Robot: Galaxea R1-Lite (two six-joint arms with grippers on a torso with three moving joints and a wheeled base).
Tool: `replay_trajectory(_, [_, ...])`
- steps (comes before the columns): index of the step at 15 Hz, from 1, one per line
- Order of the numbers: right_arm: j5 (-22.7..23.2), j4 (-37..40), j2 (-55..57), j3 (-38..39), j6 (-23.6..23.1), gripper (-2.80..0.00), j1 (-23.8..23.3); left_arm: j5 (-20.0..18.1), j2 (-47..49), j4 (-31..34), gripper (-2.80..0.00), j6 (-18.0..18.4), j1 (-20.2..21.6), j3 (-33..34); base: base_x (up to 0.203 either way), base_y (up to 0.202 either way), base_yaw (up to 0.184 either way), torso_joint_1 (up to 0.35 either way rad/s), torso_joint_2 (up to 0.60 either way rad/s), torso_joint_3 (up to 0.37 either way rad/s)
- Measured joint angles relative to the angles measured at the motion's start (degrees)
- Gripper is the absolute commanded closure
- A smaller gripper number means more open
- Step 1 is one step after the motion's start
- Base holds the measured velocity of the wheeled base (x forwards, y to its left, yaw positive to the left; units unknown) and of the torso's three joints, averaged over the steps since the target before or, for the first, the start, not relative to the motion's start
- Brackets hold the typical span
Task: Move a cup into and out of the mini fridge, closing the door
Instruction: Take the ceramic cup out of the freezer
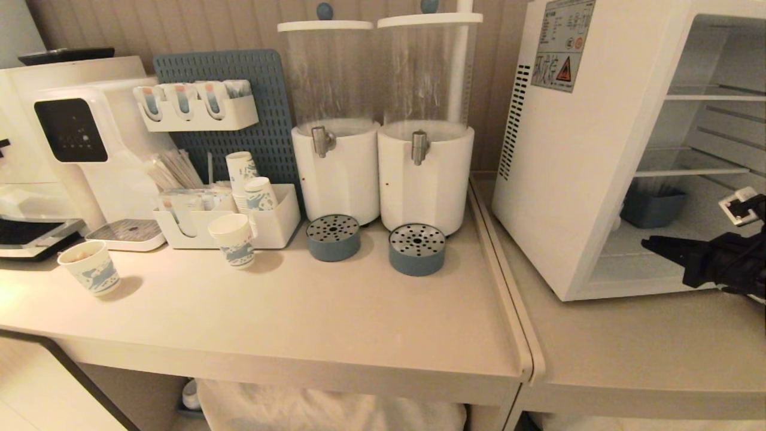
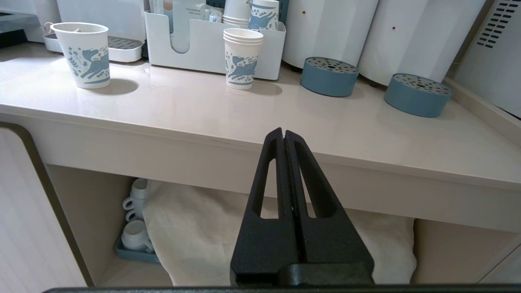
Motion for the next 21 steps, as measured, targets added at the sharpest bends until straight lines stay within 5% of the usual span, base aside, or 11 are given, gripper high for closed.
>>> replay_trajectory(5, [-4.58,-1.64,8.38,-7.09,2.22,-2.8,2.51,0.04,0.0,-0.02,0.0,-0.03,0.02,0.0,0.0,0.0,0.0,0.0,0.0,0.0])
replay_trajectory(21, [-4.79,2.52,10.51,-14.76,9.44,-2.8,6.86,0.09,0.0,-0.05,0.0,-0.13,0.0,0.0,0.0,0.0,0.0,0.0,0.0,0.0])
